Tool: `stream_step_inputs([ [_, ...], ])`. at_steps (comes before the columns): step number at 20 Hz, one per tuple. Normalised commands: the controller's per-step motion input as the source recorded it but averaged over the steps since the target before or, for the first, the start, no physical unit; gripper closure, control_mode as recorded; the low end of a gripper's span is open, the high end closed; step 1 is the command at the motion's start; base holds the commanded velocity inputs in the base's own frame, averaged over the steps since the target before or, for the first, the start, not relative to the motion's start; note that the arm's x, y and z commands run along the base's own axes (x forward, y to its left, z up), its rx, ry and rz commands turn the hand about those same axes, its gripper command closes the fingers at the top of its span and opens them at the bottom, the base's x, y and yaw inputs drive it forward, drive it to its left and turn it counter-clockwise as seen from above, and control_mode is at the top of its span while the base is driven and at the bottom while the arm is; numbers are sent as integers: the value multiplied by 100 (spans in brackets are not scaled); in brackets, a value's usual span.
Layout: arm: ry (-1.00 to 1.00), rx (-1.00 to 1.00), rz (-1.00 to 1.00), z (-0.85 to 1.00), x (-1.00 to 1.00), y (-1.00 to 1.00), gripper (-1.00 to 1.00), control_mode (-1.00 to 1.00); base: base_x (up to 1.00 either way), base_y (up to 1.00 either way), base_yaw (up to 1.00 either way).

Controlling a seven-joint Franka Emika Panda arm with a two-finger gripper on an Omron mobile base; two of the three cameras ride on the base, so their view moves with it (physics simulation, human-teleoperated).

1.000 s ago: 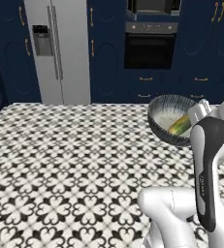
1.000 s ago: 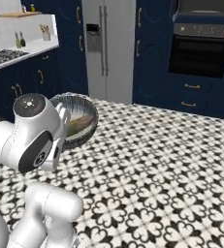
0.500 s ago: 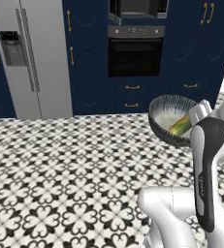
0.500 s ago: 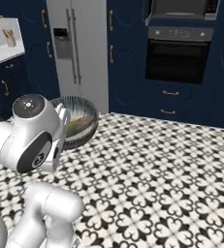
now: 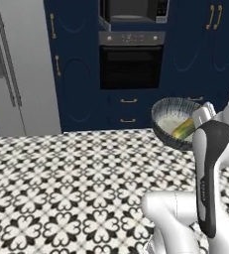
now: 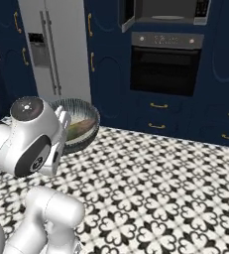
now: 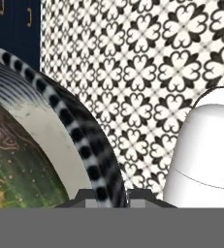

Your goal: Pick the cucumber from the sink and place it in the bowl. Then pick the bowl and place it in the microwave. Then close the microwave door and press the start button.

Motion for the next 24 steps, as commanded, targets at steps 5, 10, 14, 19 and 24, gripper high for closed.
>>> stream_step_inputs([
  [5,0,0,0,0,0,0,100,100,100,-100,12],
  [10,0,0,0,0,0,0,100,100,100,-100,31],
  [14,0,0,0,0,0,0,100,100,78,-100,40],
  [19,0,0,0,0,0,0,100,100,66,-97,51],
  [24,0,0,0,0,0,0,100,100,77,-100,42],
])
